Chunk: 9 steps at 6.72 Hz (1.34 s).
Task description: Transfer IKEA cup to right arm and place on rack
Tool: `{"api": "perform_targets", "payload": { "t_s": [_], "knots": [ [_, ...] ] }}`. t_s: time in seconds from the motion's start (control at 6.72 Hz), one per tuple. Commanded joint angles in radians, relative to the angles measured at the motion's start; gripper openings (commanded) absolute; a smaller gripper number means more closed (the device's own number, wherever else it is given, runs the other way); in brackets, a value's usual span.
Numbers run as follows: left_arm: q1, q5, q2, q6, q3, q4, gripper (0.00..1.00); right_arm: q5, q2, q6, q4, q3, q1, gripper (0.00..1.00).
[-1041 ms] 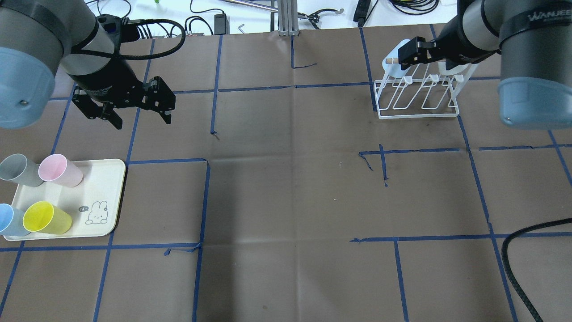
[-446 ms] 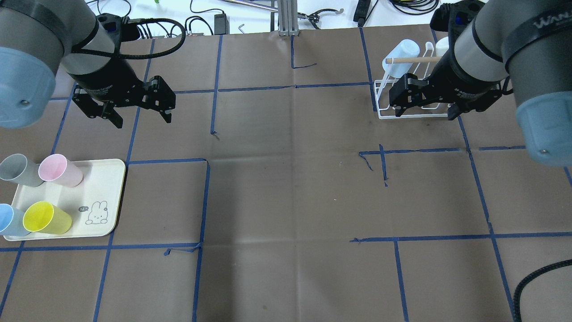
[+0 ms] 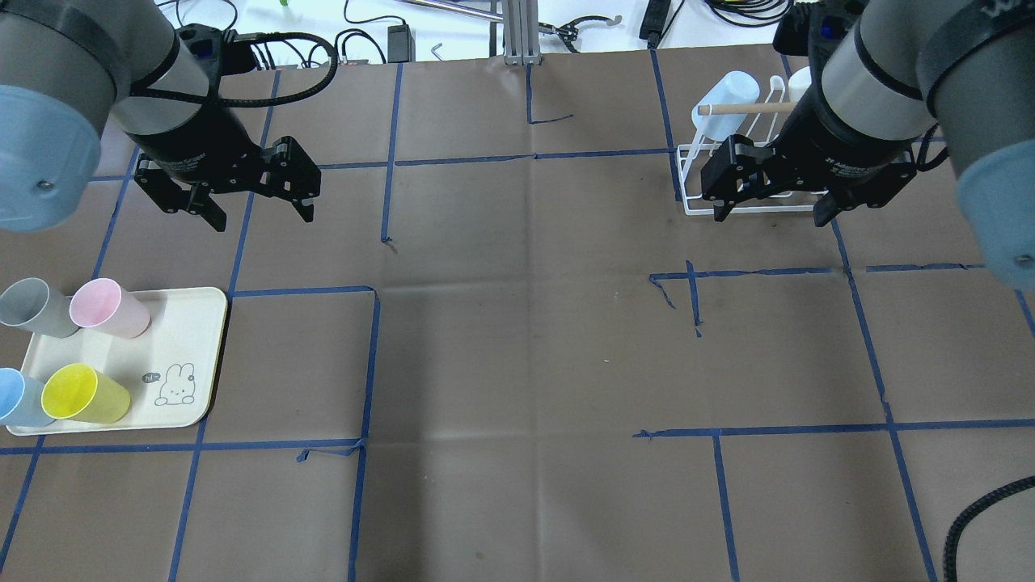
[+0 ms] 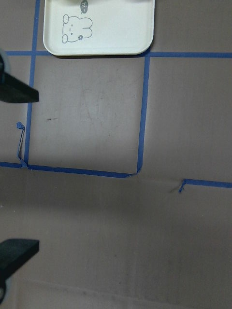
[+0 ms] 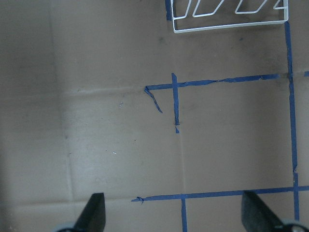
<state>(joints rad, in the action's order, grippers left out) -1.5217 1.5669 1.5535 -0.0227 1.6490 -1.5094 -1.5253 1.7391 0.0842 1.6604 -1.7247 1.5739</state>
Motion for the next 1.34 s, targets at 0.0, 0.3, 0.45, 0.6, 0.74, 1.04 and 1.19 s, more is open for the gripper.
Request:
{"api": "perform_targets", "payload": {
  "t_s": [0.0,0.3,0.45,0.6,0.74,1.04,1.19],
  "knots": [
    [0.0,-0.002,0.0,0.0,0.0,0.0,0.99,0.0,-0.001,0.0,-0.022,0.0,0.005,1.0],
    [0.0,-0.002,0.002,0.001,0.0,0.0,0.99,-0.001,-0.003,0.0,-0.022,-0.001,0.017,1.0],
    [0.0,-0.002,0.002,0.0,0.0,0.0,0.99,-0.001,-0.003,0.0,-0.021,-0.001,0.017,1.0],
    [0.0,-0.002,0.002,0.0,0.0,0.0,0.99,-0.001,-0.003,0.0,-0.021,0.0,0.017,1.0],
    [0.0,-0.001,0.002,0.0,0.0,0.0,0.99,-0.003,-0.003,-0.006,-0.021,-0.001,0.017,1.0],
    [0.0,-0.001,0.002,0.0,0.0,0.0,0.99,-0.003,-0.003,-0.007,-0.019,-0.003,0.017,1.0],
    [0.0,-0.001,0.002,0.0,0.0,0.0,0.99,-0.003,-0.003,-0.009,-0.018,-0.001,0.017,1.0]
  ]
}}
